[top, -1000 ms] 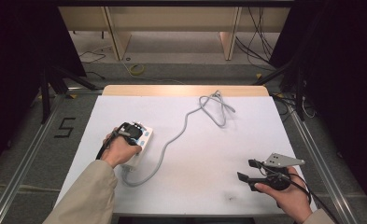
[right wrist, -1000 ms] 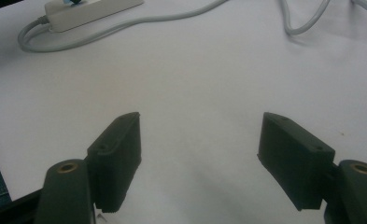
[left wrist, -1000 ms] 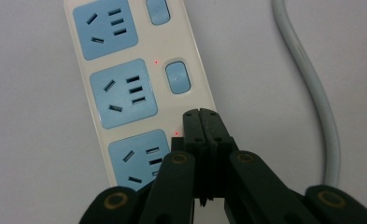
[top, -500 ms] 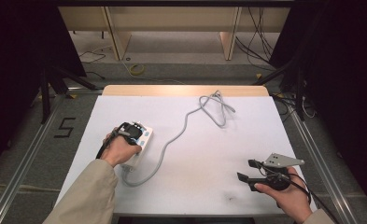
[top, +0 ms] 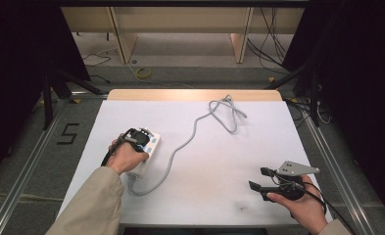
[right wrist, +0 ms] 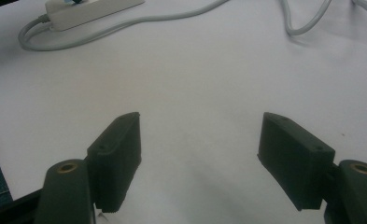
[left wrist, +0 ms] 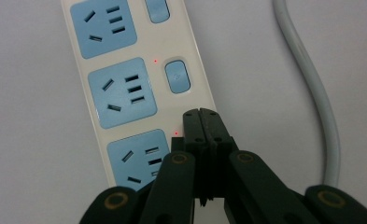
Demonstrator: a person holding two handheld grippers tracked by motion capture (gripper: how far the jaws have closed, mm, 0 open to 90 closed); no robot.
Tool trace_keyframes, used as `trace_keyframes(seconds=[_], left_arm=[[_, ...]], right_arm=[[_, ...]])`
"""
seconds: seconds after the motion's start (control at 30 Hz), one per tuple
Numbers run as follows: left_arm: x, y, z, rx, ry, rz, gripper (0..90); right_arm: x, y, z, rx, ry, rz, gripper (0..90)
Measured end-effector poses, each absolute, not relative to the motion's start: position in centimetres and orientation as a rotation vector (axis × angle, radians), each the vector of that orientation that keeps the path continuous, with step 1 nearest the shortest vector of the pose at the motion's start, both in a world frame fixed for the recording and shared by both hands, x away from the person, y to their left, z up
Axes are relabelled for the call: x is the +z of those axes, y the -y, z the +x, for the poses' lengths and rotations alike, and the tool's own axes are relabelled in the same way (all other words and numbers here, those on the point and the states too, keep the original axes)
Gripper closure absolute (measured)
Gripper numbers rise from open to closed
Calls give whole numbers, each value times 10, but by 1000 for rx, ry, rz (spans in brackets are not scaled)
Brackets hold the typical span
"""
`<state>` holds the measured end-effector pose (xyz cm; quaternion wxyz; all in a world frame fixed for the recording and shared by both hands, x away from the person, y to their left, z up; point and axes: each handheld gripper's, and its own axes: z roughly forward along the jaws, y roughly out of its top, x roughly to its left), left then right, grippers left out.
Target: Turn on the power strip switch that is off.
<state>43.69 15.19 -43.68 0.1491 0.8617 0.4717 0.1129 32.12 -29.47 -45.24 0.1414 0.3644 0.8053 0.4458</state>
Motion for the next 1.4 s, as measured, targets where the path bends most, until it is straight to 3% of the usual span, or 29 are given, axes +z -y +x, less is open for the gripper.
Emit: trace_keyframes(seconds=[1.4], left_arm=[[-437, -153, 436, 325, -1332, 2485, 900]], right_arm=[[-451, 296, 321, 1287, -2322, 1046, 305]])
